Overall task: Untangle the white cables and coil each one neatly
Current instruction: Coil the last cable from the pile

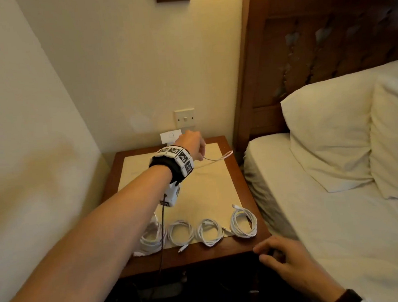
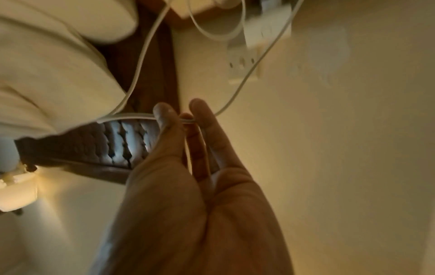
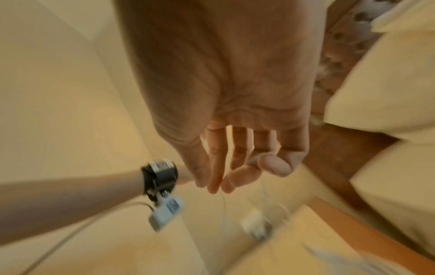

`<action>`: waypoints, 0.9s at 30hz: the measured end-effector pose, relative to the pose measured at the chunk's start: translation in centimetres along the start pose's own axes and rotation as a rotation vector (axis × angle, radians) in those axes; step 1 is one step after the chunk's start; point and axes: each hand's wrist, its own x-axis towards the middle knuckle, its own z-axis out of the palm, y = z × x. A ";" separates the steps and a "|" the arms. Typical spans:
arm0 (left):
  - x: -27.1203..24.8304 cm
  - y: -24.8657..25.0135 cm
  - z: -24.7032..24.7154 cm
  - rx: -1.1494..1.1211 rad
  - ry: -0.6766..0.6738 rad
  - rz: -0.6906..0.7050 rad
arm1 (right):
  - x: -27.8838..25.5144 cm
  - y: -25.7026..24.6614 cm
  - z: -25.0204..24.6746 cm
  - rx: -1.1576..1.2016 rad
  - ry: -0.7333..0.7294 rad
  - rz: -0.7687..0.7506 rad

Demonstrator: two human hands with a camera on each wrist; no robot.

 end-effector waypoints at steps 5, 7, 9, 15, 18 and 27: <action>-2.4 -1.3 -11.6 -0.055 0.326 0.026 | 2.9 -12.6 -7.3 0.062 0.268 -0.353; -4.2 -1.1 -16.5 -0.041 0.430 0.074 | 5.3 -17.3 -9.8 0.058 0.371 -0.456; -6.2 -0.6 -21.1 -0.030 0.535 0.145 | 8.4 -21.4 -11.8 0.034 0.495 -0.459; -12.7 2.1 -29.9 -0.062 0.800 0.379 | 15.1 -30.0 -16.2 0.205 0.650 -0.256; -15.5 2.0 -31.8 -0.091 0.981 0.392 | 16.5 -31.0 -17.0 0.357 0.409 -0.278; -14.8 -2.3 -26.2 -0.416 0.539 0.096 | 13.4 -33.3 -20.0 0.344 0.538 -0.427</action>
